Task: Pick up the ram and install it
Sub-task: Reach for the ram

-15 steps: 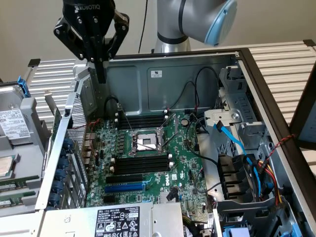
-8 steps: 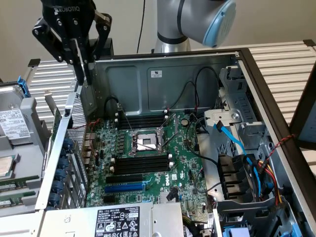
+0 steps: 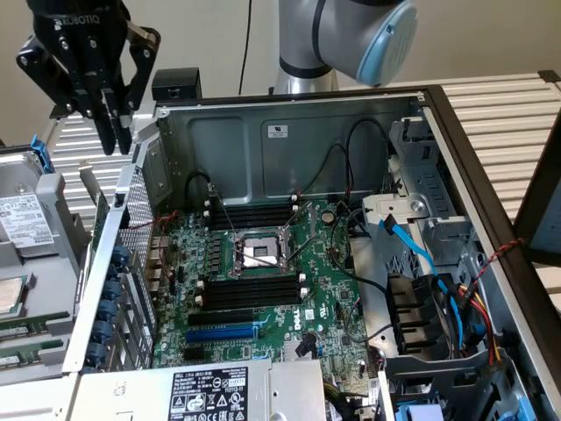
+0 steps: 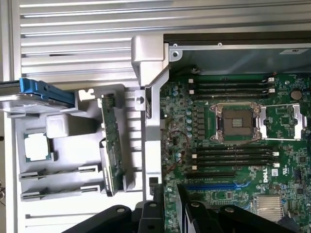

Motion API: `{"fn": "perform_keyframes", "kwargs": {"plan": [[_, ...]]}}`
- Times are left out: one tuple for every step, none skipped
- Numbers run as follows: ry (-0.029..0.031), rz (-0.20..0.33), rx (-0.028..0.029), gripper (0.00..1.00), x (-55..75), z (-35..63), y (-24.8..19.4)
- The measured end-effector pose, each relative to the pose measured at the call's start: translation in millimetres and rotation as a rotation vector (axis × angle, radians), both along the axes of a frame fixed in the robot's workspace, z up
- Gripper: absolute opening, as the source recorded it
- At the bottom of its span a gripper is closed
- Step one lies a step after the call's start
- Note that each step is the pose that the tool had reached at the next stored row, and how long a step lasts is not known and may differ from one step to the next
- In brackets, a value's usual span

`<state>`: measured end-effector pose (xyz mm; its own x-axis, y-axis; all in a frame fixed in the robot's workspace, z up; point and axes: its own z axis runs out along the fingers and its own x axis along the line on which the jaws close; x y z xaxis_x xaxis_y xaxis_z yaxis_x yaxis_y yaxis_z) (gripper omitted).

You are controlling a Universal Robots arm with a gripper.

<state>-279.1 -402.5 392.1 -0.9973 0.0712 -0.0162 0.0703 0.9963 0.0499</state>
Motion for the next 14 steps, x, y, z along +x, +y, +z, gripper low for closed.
{"fn": "perform_keyframes", "kwargs": {"plan": [[0.0002, 0.0, 0.0, 0.25, -4.7, 0.0, -0.1], [0.0004, 0.0, 0.0, 0.25, -9.3, 0.0, -0.2], [0.0005, 0.0, 0.0, 0.25, -13.6, -0.1, -0.3], [0.0007, 0.0, 0.0, 0.25, -18.4, -0.1, -0.3], [0.0009, 0.0, 0.0001, 0.25, -22.8, -0.2, -0.4], [0.0012, 0.0, 0.0, 0.25, -27.4, -0.2, -0.5], [0.0012, 0.0, 0.0001, 0.25, -31.9, -0.2, -0.6], [0.0015, 0.0, 0.0, 0.25, -36.2, -0.3, -0.6], [0.0016, 0.0, 0.0001, 0.25, -41.0, -0.3, -0.7], [0.0017, 0.0, 0.0, 0.25, -45.4, -0.4, -0.8], [0.0018, 0.0, 0.0, 0.25, -50.0, -0.5, -0.9], [0.0019, 0.0, 0.0, 0.25, -54.5, -0.6, -1.0], [0.0019, 0.0, 0.0, 0.25, -59.0, -0.7, -1.1], [0.002, 0.0, 0.0, 0.25, -63.8, -0.7, -1.2]]}}
